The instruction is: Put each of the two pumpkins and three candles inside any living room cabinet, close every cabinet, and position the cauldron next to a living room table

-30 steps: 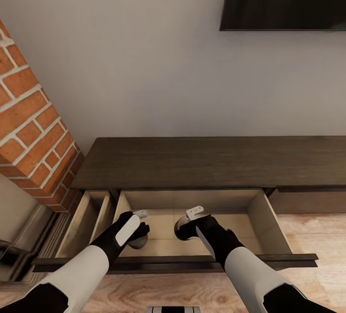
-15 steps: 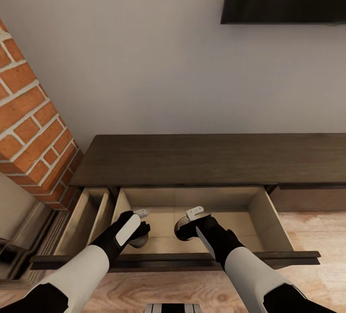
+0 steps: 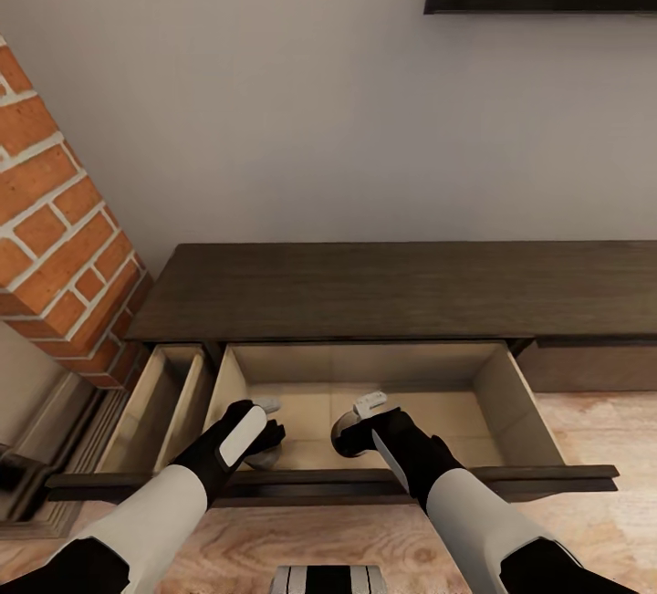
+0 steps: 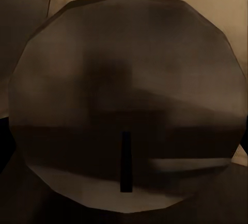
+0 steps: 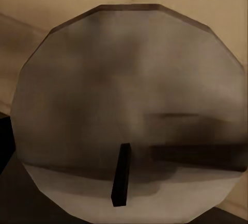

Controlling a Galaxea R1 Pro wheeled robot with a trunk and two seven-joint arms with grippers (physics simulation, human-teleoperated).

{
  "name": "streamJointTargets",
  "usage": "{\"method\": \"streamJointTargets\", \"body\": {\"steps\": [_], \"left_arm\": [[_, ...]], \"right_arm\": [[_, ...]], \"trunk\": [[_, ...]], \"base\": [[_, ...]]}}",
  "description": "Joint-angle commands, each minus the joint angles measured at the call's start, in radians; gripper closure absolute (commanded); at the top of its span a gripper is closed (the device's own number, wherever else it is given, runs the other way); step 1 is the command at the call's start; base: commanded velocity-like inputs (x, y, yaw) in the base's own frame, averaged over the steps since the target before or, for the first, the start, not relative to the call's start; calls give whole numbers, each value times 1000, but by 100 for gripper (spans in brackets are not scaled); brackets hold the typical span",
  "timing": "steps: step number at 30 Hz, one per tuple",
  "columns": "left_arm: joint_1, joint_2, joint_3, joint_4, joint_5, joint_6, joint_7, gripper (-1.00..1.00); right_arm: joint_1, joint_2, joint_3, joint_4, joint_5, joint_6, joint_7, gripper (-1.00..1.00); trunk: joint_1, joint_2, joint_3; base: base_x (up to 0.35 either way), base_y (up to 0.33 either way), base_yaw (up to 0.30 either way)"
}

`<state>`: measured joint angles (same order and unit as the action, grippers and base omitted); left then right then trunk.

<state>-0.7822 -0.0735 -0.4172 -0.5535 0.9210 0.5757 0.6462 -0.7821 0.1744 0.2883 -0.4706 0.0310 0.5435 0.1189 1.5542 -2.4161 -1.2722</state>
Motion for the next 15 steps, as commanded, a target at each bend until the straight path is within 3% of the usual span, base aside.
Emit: {"method": "streamJointTargets", "body": {"steps": [1,10,15], "left_arm": [[0,0,0,0,-1,0,0,100],[0,0,1,-6,-1,0,0,100],[0,0,1,-6,0,0,0,100]], "right_arm": [[0,0,0,0,-3,1,-1,100],[0,0,0,2,-3,1,1,100],[0,0,-1,7,-3,2,0,100]], "trunk": [[4,-7,-4],[4,-7,-6],[4,-7,-6]], "base": [[0,0,0],[2,0,0],[193,0,0]]}}
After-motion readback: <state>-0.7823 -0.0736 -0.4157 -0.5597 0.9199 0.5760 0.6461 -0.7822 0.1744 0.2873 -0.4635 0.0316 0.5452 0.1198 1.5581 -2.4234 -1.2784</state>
